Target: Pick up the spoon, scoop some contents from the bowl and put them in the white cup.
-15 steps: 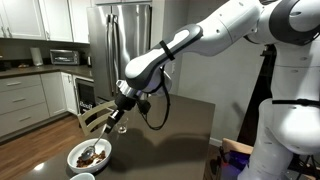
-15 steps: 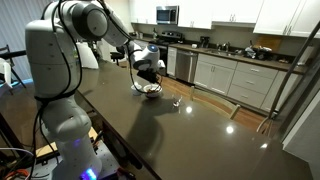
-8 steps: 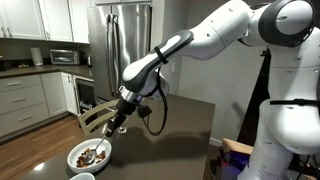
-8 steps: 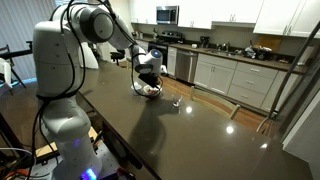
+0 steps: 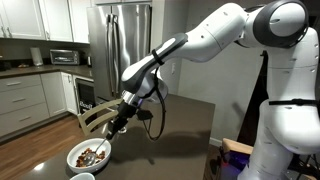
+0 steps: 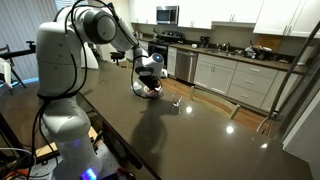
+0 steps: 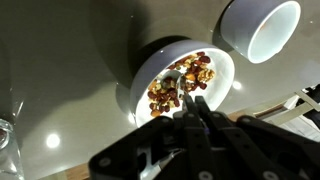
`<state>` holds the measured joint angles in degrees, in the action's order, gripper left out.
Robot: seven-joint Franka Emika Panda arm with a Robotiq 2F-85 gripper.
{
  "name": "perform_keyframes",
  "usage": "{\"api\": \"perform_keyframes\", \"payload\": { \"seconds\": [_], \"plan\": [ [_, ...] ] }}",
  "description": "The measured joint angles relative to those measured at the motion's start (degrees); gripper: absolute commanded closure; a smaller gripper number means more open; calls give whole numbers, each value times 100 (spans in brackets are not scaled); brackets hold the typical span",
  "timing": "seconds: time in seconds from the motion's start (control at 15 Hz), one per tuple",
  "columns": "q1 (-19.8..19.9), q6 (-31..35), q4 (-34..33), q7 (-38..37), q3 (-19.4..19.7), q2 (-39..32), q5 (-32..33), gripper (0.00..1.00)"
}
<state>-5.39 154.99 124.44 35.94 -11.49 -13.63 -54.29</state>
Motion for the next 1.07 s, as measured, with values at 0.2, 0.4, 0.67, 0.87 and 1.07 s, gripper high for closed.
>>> {"api": "perform_keyframes", "payload": {
  "seconds": [0.2,0.4,0.67,0.87,1.07],
  "plan": [
    [2,0,0,0,28,-15,-182,96],
    [21,-26,0,2,59,-35,-473,96],
    [119,-120,1,15,77,-62,-846,70],
    [154,-153,6,15,109,-77,-900,58],
    [155,-153,8,15,143,-120,-900,39]
  ]
}}
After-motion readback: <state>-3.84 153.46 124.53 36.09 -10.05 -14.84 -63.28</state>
